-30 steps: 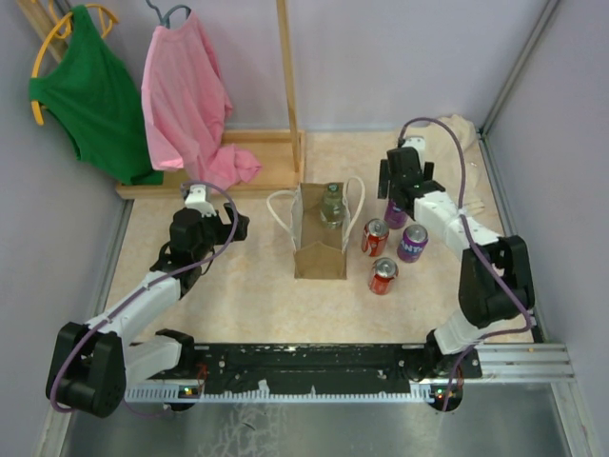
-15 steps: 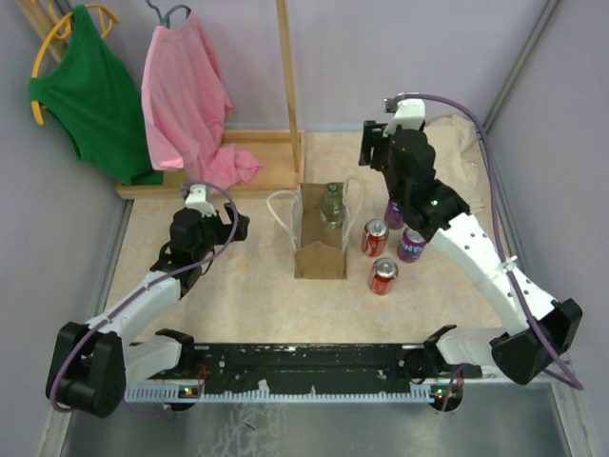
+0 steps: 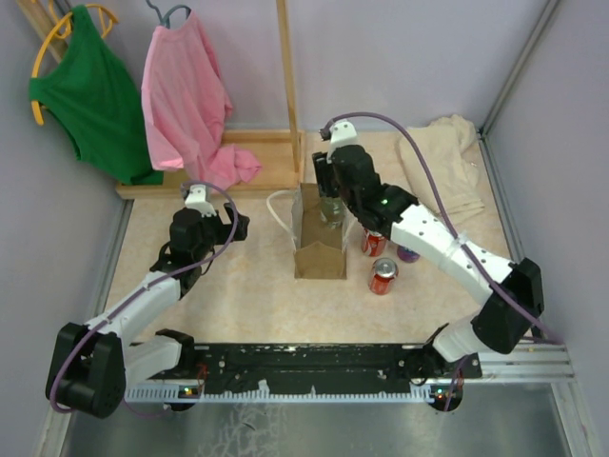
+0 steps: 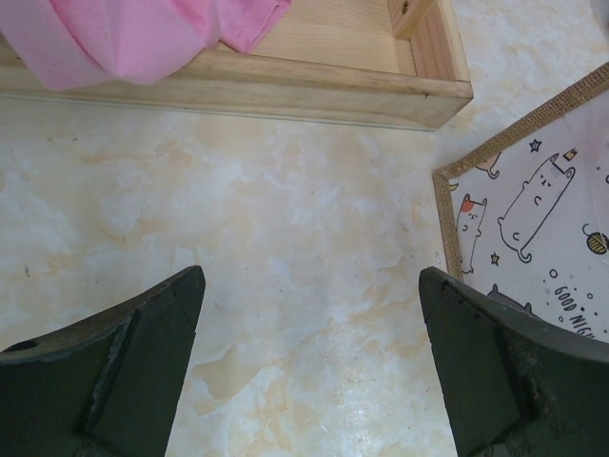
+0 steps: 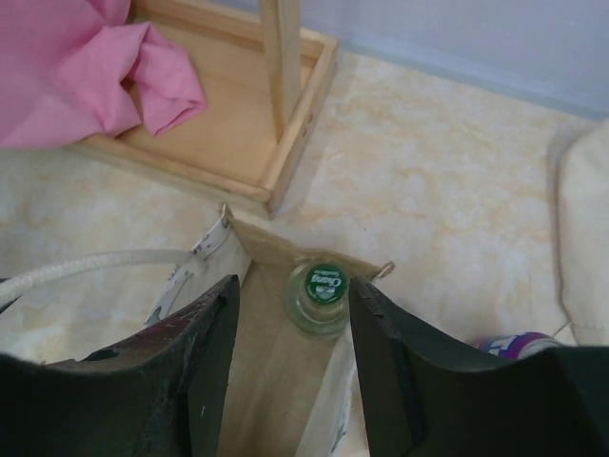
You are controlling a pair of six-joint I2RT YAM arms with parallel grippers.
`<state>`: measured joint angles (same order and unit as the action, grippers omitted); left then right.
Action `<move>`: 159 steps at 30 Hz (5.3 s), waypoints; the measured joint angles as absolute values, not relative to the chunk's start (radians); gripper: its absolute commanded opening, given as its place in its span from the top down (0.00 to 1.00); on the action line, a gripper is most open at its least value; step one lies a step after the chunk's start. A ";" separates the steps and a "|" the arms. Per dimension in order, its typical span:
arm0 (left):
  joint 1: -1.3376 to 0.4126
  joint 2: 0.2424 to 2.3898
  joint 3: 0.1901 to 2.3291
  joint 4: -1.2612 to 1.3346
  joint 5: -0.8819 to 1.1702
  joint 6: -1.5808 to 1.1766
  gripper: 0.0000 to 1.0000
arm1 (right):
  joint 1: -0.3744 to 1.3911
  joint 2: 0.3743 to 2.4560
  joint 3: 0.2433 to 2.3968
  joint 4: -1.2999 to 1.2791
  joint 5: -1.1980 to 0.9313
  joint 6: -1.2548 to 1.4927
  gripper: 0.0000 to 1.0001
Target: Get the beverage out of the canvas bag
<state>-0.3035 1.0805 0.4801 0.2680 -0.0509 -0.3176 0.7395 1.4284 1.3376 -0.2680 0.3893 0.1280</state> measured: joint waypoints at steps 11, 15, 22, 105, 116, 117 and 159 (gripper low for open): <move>-0.306 1.081 0.480 0.268 -0.051 -0.318 0.00 | 0.764 1.509 1.337 -0.283 0.340 0.171 0.43; -0.306 1.081 0.480 0.268 -0.051 -0.318 0.00 | 0.764 1.541 1.337 -0.299 0.341 0.192 0.32; -0.306 1.081 0.480 0.268 -0.051 -0.318 0.00 | 0.764 1.588 1.337 -0.308 0.383 0.203 0.32; -0.308 1.081 0.480 0.269 -0.050 -0.318 0.00 | 0.750 1.851 1.316 -0.260 0.513 0.177 1.00; -0.308 1.081 0.480 0.269 -0.041 -0.318 0.00 | 0.759 1.639 1.316 -0.283 0.474 0.158 1.00; -0.308 1.081 0.480 0.269 -0.041 -0.318 0.00 | 0.759 1.617 1.316 -0.283 0.471 0.157 1.00; -0.308 1.102 0.480 0.270 -0.024 -0.322 0.00 | 0.319 1.671 1.541 -0.314 0.427 0.090 1.00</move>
<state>-0.3084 1.1019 0.4797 0.2703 -0.0238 -0.3222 0.3187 1.6711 1.5414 -0.3138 0.4271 0.0898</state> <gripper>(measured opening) 0.998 0.658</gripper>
